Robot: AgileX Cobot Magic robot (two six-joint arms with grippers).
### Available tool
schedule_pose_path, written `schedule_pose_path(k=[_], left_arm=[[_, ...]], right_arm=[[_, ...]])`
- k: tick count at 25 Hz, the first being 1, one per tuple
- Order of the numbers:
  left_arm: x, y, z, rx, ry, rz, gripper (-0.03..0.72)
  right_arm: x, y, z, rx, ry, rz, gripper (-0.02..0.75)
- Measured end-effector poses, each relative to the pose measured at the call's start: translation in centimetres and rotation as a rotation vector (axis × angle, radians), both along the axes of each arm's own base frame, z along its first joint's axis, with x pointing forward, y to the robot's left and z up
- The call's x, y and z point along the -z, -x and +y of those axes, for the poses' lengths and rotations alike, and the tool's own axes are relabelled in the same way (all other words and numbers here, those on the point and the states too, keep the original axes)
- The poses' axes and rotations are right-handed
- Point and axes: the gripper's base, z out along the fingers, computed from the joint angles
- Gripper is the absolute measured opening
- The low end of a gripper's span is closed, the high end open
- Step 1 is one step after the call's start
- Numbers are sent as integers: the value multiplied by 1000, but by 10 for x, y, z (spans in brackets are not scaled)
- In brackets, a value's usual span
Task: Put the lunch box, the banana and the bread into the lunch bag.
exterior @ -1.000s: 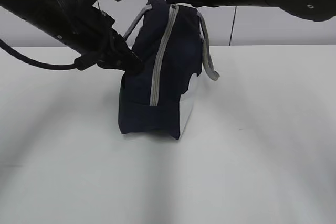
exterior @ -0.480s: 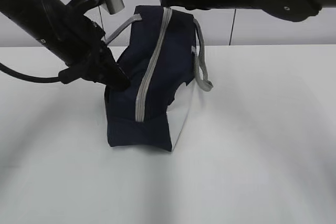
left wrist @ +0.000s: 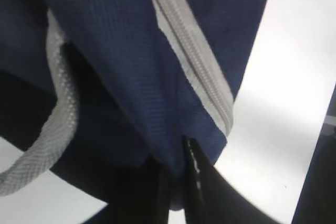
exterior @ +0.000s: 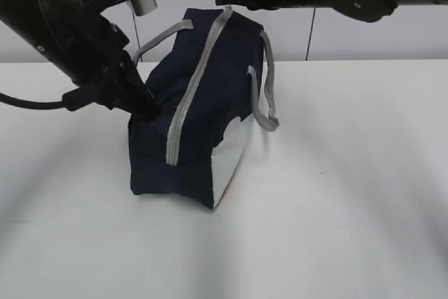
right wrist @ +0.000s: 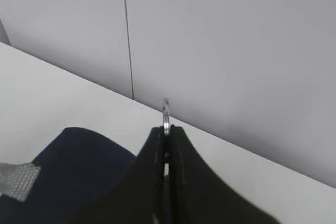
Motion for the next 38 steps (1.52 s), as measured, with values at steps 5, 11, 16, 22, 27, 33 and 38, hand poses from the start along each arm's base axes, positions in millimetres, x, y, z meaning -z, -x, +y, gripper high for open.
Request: schedule_pose_path(k=[5, 11, 16, 22, 27, 33, 38], left_arm=[[-8, 5, 3, 7, -11, -10, 34], [-8, 3, 4, -89, -1, 18, 68], [-23, -1, 3, -213, 43, 41, 280], [-65, -12, -2, -301, 136, -18, 427], [-80, -29, -9, -310, 173, -58, 435], [-53, -57, -22, -307, 150, -2, 417], [-39, -63, -27, -306, 157, 53, 414]], right_arm=[[10, -8, -4, 34, -9, 36, -1], [11, -8, -4, 57, -68, 61, -1], [9, -8, -4, 77, -119, 79, -1], [9, -8, -5, 101, -178, 104, -1], [9, -8, -5, 114, -210, 116, -1], [9, -8, -5, 119, -225, 122, -1], [9, -8, -5, 123, -228, 124, -1]])
